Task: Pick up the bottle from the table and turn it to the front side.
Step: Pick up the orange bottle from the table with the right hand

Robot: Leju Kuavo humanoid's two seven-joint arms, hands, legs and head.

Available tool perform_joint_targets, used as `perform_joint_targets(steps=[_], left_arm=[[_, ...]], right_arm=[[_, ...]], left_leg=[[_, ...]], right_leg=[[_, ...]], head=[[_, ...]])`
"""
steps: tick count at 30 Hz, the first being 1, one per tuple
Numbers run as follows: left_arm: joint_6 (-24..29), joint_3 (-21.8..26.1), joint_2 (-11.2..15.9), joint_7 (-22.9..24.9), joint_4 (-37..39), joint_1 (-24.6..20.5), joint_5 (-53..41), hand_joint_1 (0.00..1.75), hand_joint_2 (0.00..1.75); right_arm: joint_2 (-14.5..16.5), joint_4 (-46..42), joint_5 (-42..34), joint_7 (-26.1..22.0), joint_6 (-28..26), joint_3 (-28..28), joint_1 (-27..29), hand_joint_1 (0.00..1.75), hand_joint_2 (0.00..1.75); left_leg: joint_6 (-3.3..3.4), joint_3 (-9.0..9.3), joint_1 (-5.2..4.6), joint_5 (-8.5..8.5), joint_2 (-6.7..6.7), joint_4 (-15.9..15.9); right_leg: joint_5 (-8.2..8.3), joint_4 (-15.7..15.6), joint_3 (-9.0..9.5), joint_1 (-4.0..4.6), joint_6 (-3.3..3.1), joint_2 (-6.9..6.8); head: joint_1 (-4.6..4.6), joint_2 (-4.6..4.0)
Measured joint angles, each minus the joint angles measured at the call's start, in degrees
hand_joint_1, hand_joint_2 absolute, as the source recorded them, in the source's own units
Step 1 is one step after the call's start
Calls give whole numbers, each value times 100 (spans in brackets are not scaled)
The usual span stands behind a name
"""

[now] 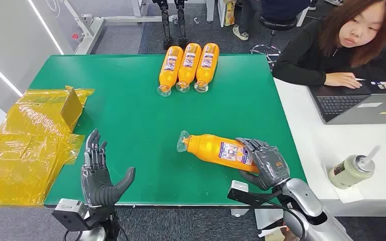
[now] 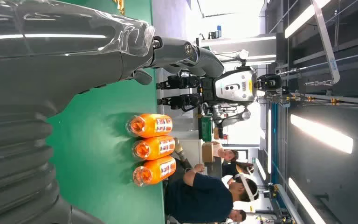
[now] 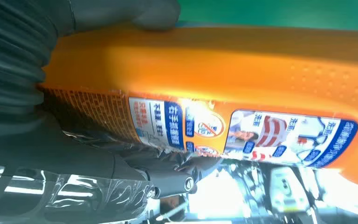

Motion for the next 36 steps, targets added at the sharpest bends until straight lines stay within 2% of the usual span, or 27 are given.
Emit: perform_joint_targets(steps=[8,13,15,19,21,31,36], left_arm=[[-157,2,-37,98,2,-4,97,0,175],[-264,2,-49,144,2,-4,203,0,175],[-586,2,-54,254,2,-3,512,0,175],[-1901,-3,-95,615,2,8,1714,0,175],[-2191,-14,-120,669,3,9,1941,0,175],[-2389,-217,-208,698,191,-160,2119,0,175],[-2393,-223,-230,697,340,-288,2149,0,175]], right_arm=[[431,-164,195,-52,-2,3,151,161,175],[551,-164,235,-69,4,4,157,175,175],[613,-146,254,-111,17,8,151,175,175],[802,-35,264,-200,43,32,69,175,175],[927,20,274,-214,50,51,6,175,175],[1850,103,360,-216,153,376,-257,175,175],[2181,105,244,-246,207,568,-281,175,175]], left_leg=[[0,0,0,0,3,0],[0,-1,0,0,4,0],[0,-3,0,0,3,0],[0,-4,0,0,4,0],[0,-3,0,0,5,0],[-5,-4,2,3,7,-2],[-5,-6,2,3,8,-2]], right_leg=[[0,1,-2,0,0,2],[0,1,-2,-1,0,3],[0,1,-2,-1,0,2],[0,1,-3,-1,0,3],[0,1,-4,0,0,4],[-1,8,-11,1,-3,5],[-2,8,-12,0,-4,6]], head=[[0,0],[1,0],[1,0],[1,0],[1,0],[0,0],[0,0]])
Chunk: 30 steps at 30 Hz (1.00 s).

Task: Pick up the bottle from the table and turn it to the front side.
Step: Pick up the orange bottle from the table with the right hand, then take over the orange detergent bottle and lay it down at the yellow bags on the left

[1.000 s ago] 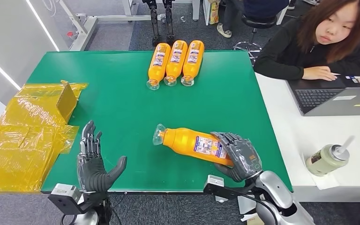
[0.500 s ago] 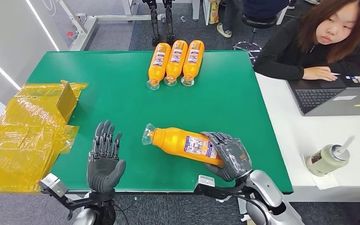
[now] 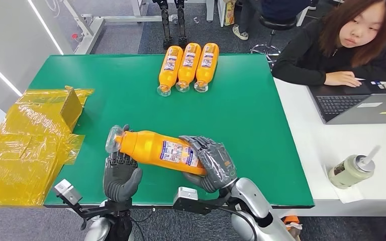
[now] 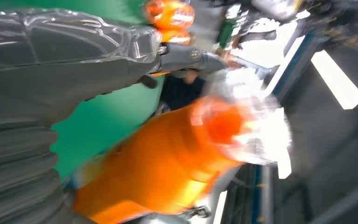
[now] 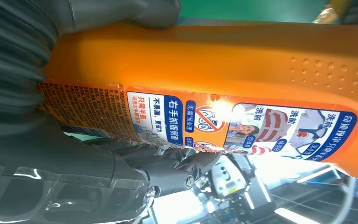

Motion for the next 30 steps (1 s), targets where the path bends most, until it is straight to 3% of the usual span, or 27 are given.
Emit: perform_joint_targets(steps=[16,24,25,28,29,30], left_arm=[[-169,0,-24,-5,167,-141,123,0,175],[-562,3,44,190,-37,17,887,1,175],[-571,6,66,204,-79,56,944,19,175],[-582,25,121,220,-155,128,1026,134,175],[-583,32,136,223,-173,153,1039,160,175],[-583,40,153,225,-191,179,1054,170,175]], right_arm=[[391,81,-341,-81,164,308,13,174,175],[390,722,-1038,-589,170,600,-51,173,175],[390,801,-1084,-625,173,636,-77,173,175],[390,953,-1134,-669,183,707,-120,172,175],[390,995,-1137,-675,186,726,-136,172,175],[390,1039,-1150,-682,192,747,-153,172,175]], left_leg=[[0,-1,-1,0,5,0],[0,-4,-1,-1,5,0],[0,-4,-1,-1,5,0],[0,-5,0,-1,1,0],[0,-4,0,-1,3,0],[-1,-4,0,-1,6,0]], right_leg=[[0,0,-4,0,-1,3],[-1,0,-4,0,-2,3],[-2,0,-5,0,-2,3],[-2,0,-6,0,-3,1],[-2,0,-6,0,-3,2],[-2,0,-6,0,-3,4]], head=[[1,0],[1,0],[1,0],[1,0],[1,0],[1,0]])
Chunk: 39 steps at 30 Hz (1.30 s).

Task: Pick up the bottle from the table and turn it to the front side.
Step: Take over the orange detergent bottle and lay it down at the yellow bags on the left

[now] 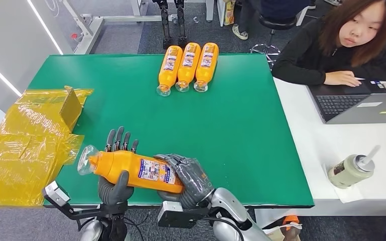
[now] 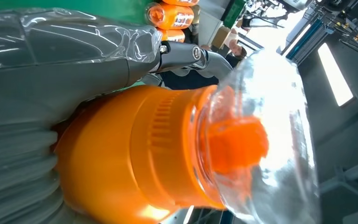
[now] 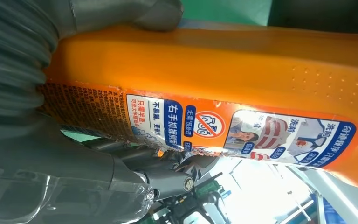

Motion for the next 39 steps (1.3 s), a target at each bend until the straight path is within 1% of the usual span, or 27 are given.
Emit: perform_joint_targets(steps=[1,4,15,18,19,22,23,32,39], left_arm=[[1,7,16,1,-14,25,13,174,175],[1,24,54,-1,-58,97,47,175,175],[1,107,90,-10,-110,205,105,175,175],[1,116,90,-10,-110,210,107,175,175],[1,118,90,-10,-110,212,108,175,175],[1,122,90,-10,-110,216,110,175,175],[1,124,90,-10,-110,215,113,175,175],[-1,136,92,-10,-111,210,145,175,175],[9,137,83,-10,-147,205,166,175,175]], right_arm=[[0,43,-23,-6,7,17,-14,171,175],[0,153,-93,-34,23,54,-37,165,175],[0,351,-175,-153,14,180,-113,165,175],[0,373,-176,-161,14,196,-123,133,175],[0,381,-178,-166,14,198,-125,105,175],[0,400,-178,-180,15,204,-131,14,175],[0,408,-174,-184,17,208,-131,0,175],[0,491,-162,-186,-22,222,-152,0,175],[2,479,-180,-186,-305,222,-127,0,175]], left_leg=[[0,0,0,0,2,0],[0,0,0,0,3,0],[0,0,0,0,4,0],[0,0,0,0,5,0],[0,0,0,0,5,0],[0,0,0,0,5,0],[0,0,0,0,5,0],[0,0,0,0,4,0],[0,0,0,0,4,0]], right_leg=[[0,0,0,0,0,2],[0,0,-1,0,0,2],[0,0,-3,0,0,3],[0,0,-3,0,0,3],[0,0,-3,0,0,3],[0,0,-3,0,0,3],[0,0,-3,0,0,3],[0,0,-3,0,0,2],[0,0,-3,0,0,2]], head=[[0,0],[1,0],[1,0],[1,0],[1,0],[1,0],[1,0],[1,0],[1,0]])
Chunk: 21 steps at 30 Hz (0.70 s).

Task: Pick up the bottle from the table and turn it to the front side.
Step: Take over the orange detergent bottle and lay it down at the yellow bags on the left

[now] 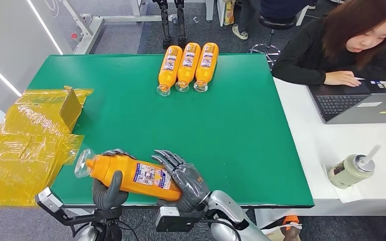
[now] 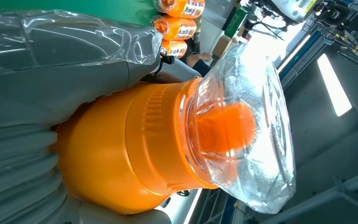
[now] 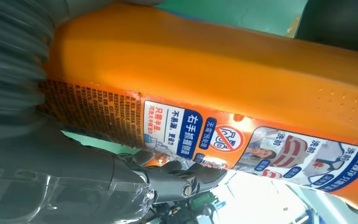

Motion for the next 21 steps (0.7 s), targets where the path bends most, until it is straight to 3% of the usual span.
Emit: perform_joint_targets(steps=[3,7,13,21], left_arm=[[301,1,4,-119,-52,-8,-355,175,175],[1531,122,100,-474,-366,-100,-2100,175,175],[2039,369,207,-534,-697,-253,-2989,175,175],[3686,436,565,-488,-915,-473,-5479,175,175]], right_arm=[[0,-12,-15,1,-66,0,23,0,175],[0,-52,-85,-4,-192,0,87,0,175],[0,-61,-167,-41,-238,0,103,0,175],[13,-85,-382,-136,-361,0,92,0,175]], left_leg=[[0,0,0,0,0,0],[0,0,1,0,0,0],[-2,0,1,2,0,0],[-2,1,1,2,0,0]], right_leg=[[0,0,0,0,0,0],[0,1,-1,0,-1,0],[1,4,0,0,-2,0],[1,4,-1,0,-2,0]], head=[[0,0],[0,0],[-1,0],[0,0]])
